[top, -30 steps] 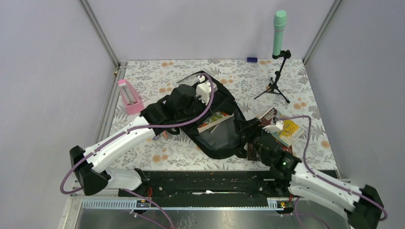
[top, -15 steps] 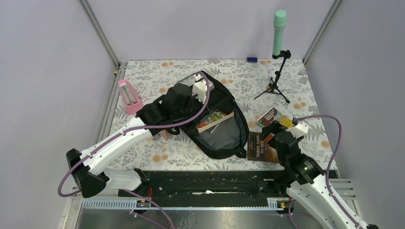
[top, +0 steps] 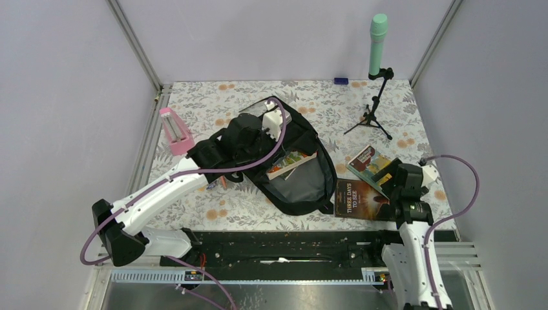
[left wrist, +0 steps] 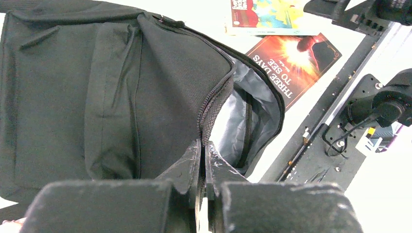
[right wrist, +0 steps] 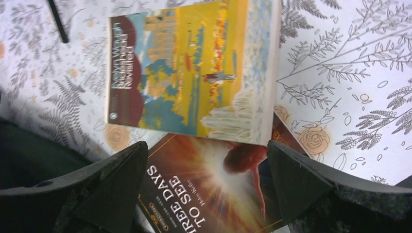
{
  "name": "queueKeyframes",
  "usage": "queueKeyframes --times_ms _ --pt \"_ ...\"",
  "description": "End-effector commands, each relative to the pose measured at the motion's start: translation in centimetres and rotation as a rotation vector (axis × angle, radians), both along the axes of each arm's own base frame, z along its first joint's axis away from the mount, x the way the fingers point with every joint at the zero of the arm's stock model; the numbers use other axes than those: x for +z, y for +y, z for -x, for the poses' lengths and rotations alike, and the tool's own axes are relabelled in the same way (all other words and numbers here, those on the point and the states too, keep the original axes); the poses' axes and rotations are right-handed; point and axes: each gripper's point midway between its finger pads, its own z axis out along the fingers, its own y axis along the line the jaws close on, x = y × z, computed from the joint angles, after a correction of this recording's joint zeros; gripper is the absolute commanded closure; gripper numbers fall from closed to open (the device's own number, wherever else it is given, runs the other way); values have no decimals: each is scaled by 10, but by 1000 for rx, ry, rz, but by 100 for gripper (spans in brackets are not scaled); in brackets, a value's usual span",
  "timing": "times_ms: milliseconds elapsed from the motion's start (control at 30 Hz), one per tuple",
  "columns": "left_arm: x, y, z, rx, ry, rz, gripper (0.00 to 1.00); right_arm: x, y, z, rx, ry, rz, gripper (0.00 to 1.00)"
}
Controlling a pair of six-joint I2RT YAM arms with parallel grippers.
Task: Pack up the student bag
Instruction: Place the book in the student bag.
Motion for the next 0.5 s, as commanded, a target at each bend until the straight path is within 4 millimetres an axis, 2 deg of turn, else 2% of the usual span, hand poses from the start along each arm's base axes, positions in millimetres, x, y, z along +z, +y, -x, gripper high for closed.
queueKeyframes --times_ms 0,133,233,467 --pt "19 -17 3 -55 -9 99 100 -9 -7 -13 -15 -26 -114 0" --pt "24 -14 4 -51 -21 108 100 -23 -37 -7 -158 -24 -155 0" --pt "26 -12 4 -47 -31 109 100 -32 -51 -2 -217 -20 -176 0" --pt "29 -13 6 -55 -29 120 100 -46 -67 -8 -212 -19 -215 0"
